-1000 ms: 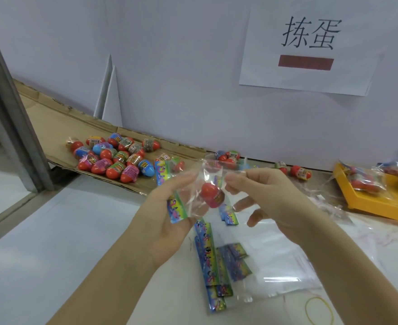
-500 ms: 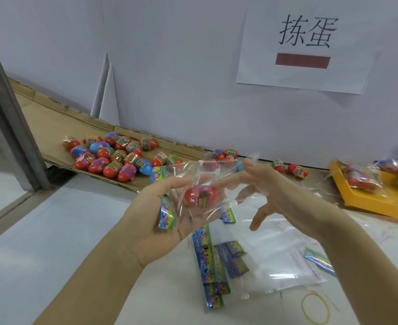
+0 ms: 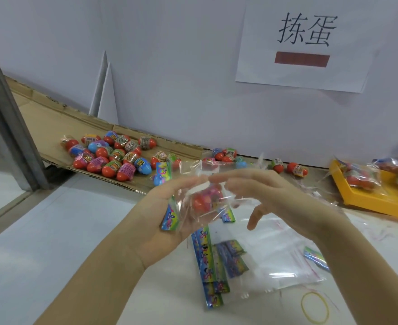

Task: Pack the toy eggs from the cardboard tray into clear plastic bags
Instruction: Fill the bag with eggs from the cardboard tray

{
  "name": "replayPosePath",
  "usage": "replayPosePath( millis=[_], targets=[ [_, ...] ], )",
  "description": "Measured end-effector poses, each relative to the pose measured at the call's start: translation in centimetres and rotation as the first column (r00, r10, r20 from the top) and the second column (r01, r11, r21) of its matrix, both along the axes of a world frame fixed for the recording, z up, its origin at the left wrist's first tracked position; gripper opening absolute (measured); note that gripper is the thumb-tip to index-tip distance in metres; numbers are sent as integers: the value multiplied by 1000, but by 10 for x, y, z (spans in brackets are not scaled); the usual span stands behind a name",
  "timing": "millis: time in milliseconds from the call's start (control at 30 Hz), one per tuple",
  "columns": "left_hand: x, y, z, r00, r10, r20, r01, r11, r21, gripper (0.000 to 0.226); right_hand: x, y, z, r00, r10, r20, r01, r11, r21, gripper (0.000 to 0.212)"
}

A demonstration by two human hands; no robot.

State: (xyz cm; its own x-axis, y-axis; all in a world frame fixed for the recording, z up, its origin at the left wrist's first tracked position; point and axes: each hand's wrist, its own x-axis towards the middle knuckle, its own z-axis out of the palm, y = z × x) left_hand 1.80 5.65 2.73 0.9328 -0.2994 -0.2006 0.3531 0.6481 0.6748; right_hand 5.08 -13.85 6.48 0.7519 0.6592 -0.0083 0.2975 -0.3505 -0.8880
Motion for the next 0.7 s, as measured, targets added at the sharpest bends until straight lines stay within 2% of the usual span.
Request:
replayPosePath(
  millis=[33, 133, 167, 200, 267, 367, 433, 500, 567, 700],
  targets=[
    [7, 4, -5, 999, 31, -15, -31, 999, 8, 86, 0, 0, 2, 1000, -5, 7, 5, 1000, 16, 34],
    [-5, 12, -9, 995, 23, 102, 5, 965, -263, 95, 2, 0, 1, 992, -126, 12, 123, 984, 132, 32],
    [-7, 11, -6, 992, 31, 123, 8, 952, -306, 99, 2, 1, 1, 984, -179, -12, 178, 965, 194, 29],
    [-9, 10, -7, 989, 77, 127, -25, 929, -369, 99, 4, 2, 0, 976, -214, -35, 216, 947, 239, 28],
    [-8, -1, -6, 972, 200, 123, -132, 899, -419, 80, 6, 2, -2, 970, -236, -59, 243, 939, 244, 33],
    [-13, -22, -3, 920, 388, 59, -352, 882, -312, 37, 7, -1, -5, 978, -102, -182, 139, 969, 204, 32],
    [-14, -31, -6, 905, 425, 10, -407, 872, -271, 27, 11, 0, -6, 957, -8, -291, 73, 974, 214, 44],
    [-13, -32, -7, 892, 450, -38, -438, 843, -313, 24, 11, 4, -8, 948, -6, -317, 65, 982, 177, 46],
    [-15, -30, -5, 888, 457, -49, -445, 831, -334, 30, 7, 9, -8, 967, -18, -255, 59, 986, 157, 42],
    [-15, -25, -1, 887, 461, -3, -443, 851, -283, 26, -4, 17, -13, 999, -33, -10, 34, 987, 157, 22]
  ],
)
